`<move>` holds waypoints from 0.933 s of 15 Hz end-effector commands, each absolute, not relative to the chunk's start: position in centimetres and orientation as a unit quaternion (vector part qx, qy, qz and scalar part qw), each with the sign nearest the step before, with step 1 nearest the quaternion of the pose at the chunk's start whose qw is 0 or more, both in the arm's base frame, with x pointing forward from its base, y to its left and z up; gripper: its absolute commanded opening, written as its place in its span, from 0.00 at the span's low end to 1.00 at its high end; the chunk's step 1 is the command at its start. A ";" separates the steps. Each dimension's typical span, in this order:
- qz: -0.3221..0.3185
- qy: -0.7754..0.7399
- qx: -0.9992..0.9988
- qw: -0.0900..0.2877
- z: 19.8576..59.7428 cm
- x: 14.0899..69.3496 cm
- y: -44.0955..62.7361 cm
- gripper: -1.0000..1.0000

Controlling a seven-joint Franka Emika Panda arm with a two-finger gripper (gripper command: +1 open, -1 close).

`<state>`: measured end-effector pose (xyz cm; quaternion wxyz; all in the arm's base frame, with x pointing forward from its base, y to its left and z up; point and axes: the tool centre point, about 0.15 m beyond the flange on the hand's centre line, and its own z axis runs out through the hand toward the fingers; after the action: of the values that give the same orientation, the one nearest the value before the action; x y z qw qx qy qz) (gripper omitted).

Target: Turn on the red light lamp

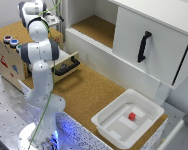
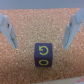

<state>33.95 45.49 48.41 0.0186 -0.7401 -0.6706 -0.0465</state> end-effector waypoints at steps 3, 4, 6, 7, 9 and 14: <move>-0.033 -0.719 -0.694 0.007 53.2 32.4 44.0 1.00; -0.029 -0.716 -0.698 0.010 53.1 31.7 44.4 1.00; -0.023 -0.698 -0.715 0.000 53.0 30.0 45.5 1.00; -0.017 -0.683 -0.730 0.003 52.9 29.2 46.4 1.00; -0.008 -0.658 -0.753 0.004 52.7 27.5 48.4 1.00; -0.004 -0.629 -0.777 0.015 53.6 20.8 53.2 1.00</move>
<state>26.31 47.94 52.20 0.0455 -0.7503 -0.6589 -0.0286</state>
